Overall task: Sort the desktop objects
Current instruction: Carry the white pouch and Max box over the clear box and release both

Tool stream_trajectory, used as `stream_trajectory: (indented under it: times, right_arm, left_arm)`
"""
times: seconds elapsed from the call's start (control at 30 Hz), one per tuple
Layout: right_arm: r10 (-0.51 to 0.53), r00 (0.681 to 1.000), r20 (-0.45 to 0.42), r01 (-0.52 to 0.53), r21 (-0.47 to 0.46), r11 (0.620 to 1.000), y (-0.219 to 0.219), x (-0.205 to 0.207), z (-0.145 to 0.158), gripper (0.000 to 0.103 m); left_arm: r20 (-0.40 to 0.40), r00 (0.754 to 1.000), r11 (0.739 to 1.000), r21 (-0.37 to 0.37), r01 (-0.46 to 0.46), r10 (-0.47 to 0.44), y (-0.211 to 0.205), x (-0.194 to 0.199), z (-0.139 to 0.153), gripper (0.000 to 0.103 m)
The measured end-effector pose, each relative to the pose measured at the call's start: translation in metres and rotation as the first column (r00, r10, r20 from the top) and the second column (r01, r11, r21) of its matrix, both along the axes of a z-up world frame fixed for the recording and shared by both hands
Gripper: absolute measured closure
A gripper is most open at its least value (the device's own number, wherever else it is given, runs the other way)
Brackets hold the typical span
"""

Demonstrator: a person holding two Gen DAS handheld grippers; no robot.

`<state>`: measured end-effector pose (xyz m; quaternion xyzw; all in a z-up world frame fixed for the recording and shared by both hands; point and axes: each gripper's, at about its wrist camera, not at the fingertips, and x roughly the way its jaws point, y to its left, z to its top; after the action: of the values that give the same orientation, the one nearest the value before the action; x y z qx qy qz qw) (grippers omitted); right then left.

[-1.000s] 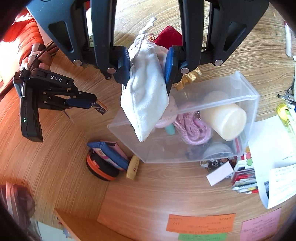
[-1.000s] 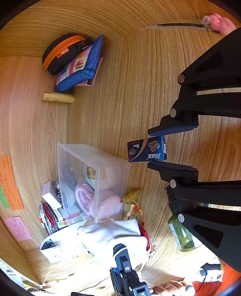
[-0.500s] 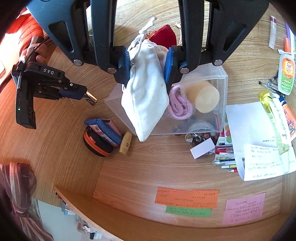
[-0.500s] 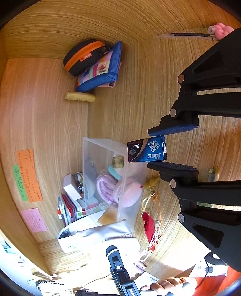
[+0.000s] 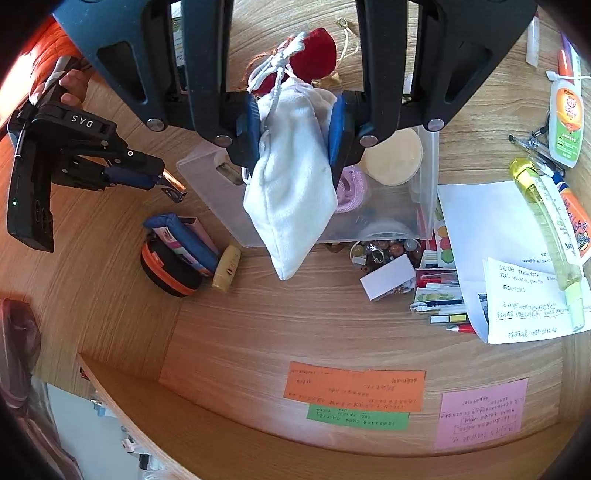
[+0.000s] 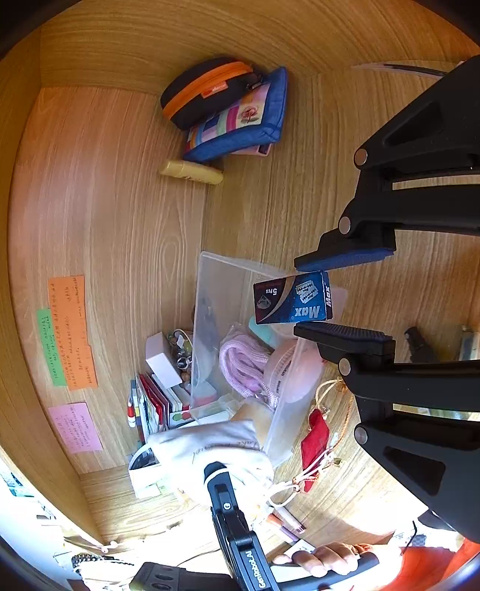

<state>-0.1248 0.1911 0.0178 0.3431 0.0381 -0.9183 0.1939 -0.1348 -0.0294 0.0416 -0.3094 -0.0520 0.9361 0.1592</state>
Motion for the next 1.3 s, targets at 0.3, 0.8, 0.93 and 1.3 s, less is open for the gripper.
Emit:
stream_trajectory:
  times: [0.3, 0.8, 0.93, 1.3]
  right_arm:
    - [0.039, 0.999, 0.027, -0.040, 0.025, 0.999, -0.019, -0.026, -0.008, 0.077]
    - [0.092, 0.993, 0.079, -0.099, 0.095, 0.991, -0.048, -0.066, -0.023, 0.077]
    - [0.098, 0.991, 0.095, -0.109, 0.111, 0.988, -0.053, -0.074, -0.029, 0.077]
    - [0.114, 0.987, 0.116, -0.131, 0.150, 0.980, -0.071, -0.085, -0.039, 0.077]
  left_arm:
    - [0.082, 0.997, 0.999, -0.036, -0.006, 0.009, 0.009, -0.047, -0.017, 0.073]
    - [0.151, 0.988, 0.996, -0.084, 0.040, -0.027, 0.036, -0.085, -0.042, 0.073]
    - [0.160, 0.986, 0.996, -0.064, 0.057, -0.046, 0.033, -0.086, -0.044, 0.073]
    - [0.157, 0.986, 0.998, -0.043, 0.055, -0.048, 0.030, -0.078, -0.039, 0.041]
